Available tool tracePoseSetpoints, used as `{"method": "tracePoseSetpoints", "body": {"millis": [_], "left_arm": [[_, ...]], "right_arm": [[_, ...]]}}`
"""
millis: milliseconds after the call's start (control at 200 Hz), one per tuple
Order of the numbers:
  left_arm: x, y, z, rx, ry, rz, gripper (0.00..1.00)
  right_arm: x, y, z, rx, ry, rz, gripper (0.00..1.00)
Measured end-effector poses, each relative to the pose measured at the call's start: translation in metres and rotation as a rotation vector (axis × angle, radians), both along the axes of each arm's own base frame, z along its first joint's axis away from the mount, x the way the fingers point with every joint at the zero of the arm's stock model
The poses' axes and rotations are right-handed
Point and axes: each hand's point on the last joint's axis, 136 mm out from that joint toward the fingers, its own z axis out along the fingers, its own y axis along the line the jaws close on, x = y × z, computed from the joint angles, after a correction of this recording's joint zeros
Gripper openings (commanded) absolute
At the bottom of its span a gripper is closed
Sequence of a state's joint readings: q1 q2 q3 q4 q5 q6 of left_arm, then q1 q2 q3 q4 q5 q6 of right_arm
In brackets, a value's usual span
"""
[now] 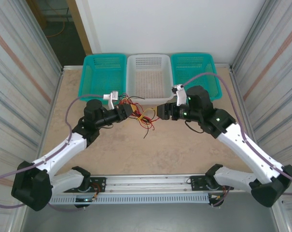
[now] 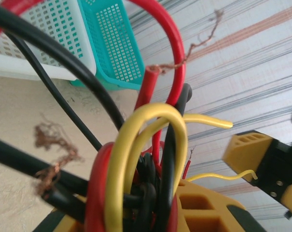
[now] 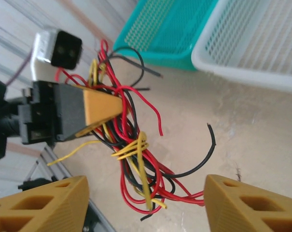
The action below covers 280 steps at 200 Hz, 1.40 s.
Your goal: Untangle the cables
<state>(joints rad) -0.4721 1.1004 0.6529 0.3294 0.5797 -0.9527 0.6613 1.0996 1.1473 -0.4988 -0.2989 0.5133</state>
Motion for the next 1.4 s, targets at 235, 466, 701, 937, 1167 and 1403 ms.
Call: {"method": "tracePoseSetpoints", "body": {"millis": [235, 466, 701, 937, 1167, 1403], "left_arm": [[-0.003, -0.002, 0.002, -0.009, -0.007, -0.023, 0.00], [-0.004, -0.003, 0.002, -0.011, -0.006, -0.033, 0.00], [-0.006, -0.004, 0.004, -0.016, -0.011, -0.046, 0.00], [-0.012, -0.008, 0.005, -0.020, -0.024, -0.093, 0.00], [-0.020, -0.016, 0.026, -0.067, -0.095, -0.163, 0.00], [-0.039, -0.032, 0.052, -0.116, -0.150, -0.259, 0.00]], "right_arm": [[0.003, 0.013, -0.009, -0.009, 0.057, 0.045, 0.29], [0.002, 0.015, -0.005, -0.002, 0.055, 0.054, 0.23], [0.003, 0.016, -0.007, -0.004, 0.060, 0.057, 0.00], [0.006, 0.011, 0.000, -0.014, 0.053, 0.055, 0.00], [0.028, -0.001, 0.010, 0.006, 0.079, 0.049, 0.00], [0.049, -0.008, 0.003, 0.072, 0.121, 0.075, 0.00]]}}
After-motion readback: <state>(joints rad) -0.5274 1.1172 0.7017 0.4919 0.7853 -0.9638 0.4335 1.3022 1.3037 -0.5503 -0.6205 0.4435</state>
